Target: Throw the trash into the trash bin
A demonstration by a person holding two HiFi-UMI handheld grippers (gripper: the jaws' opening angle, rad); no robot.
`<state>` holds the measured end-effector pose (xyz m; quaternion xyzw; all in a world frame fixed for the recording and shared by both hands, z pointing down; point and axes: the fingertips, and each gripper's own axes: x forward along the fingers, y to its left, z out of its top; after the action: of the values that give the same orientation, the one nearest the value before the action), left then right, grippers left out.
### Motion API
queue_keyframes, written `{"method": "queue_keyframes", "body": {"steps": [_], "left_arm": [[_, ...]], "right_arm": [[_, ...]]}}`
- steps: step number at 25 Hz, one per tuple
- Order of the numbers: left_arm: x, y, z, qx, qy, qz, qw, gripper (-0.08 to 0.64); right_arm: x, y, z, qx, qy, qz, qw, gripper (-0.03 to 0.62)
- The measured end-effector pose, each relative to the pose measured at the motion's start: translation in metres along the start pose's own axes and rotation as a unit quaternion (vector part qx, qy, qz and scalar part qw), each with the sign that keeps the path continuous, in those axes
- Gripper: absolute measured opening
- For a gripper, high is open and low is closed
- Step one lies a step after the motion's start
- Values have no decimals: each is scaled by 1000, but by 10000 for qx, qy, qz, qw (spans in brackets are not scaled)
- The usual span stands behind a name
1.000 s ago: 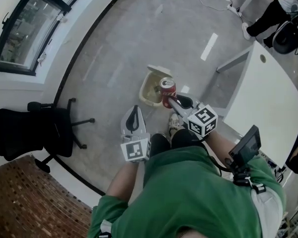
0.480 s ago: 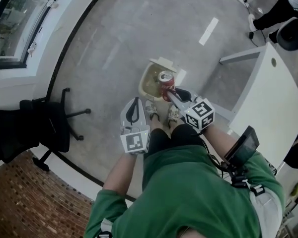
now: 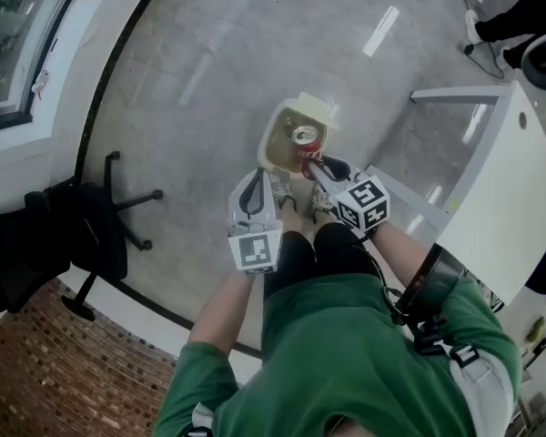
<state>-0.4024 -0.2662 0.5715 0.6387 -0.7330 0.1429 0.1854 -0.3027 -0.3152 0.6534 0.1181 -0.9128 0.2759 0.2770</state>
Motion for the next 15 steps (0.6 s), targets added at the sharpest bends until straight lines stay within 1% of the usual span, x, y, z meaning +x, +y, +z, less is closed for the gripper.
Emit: {"method": "queue_keyframes", "body": {"steps": [3, 6, 9, 13, 15], "left_arm": [[11, 4, -19, -30, 120, -28, 9999, 6], [24, 7, -45, -43, 194, -49, 9998, 6], [38, 9, -66, -51, 373, -87, 9993, 6], [49, 13, -94, -85, 448, -92, 9989, 6], [55, 16, -108, -129, 556, -94, 9983, 6]], "right_arm": [[20, -13, -15, 44, 151, -69, 9999, 67], [42, -26, -33, 80, 325, -125, 9994, 67], [67, -40, -54, 122, 500, -176, 9985, 67], [94, -54, -86, 270, 759, -273, 9964, 67], [109, -63, -101, 356, 848, -328, 9952, 67]]}}
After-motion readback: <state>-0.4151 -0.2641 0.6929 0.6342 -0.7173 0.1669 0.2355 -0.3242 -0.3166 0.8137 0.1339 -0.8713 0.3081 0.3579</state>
